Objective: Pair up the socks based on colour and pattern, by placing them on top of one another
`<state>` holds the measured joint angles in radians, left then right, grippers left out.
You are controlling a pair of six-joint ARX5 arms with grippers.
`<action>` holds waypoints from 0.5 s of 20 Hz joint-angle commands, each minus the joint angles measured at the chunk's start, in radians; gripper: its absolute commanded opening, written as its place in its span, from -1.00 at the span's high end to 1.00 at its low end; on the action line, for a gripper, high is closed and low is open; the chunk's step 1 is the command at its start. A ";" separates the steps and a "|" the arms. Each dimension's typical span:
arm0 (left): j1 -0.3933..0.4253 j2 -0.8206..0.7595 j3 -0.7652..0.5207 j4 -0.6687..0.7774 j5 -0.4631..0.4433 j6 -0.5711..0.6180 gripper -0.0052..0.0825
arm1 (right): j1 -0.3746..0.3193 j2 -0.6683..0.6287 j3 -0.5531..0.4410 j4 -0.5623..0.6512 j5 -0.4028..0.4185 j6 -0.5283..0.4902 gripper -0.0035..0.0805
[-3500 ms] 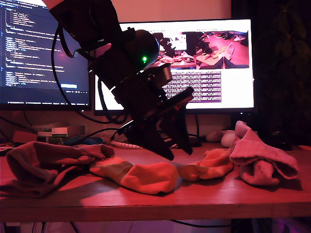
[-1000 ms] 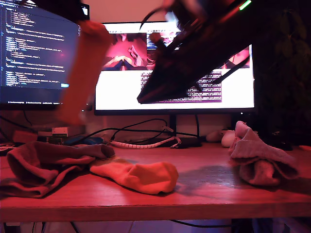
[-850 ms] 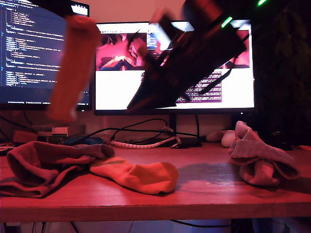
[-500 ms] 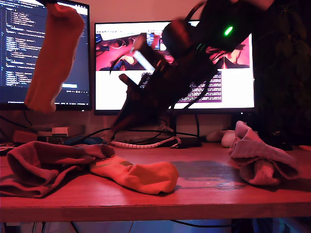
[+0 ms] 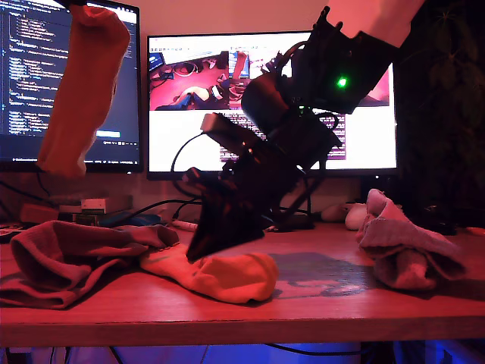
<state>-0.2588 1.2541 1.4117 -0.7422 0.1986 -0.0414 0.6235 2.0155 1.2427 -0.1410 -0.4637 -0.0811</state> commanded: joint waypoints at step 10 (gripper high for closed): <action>0.002 -0.003 -0.003 0.000 -0.002 0.024 0.93 | 0.010 0.048 0.007 -0.110 0.378 0.165 0.94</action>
<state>-0.2592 1.2541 1.4117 -0.7486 0.1986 -0.0246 0.6472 2.0254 1.2907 -0.2047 -0.1360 0.0597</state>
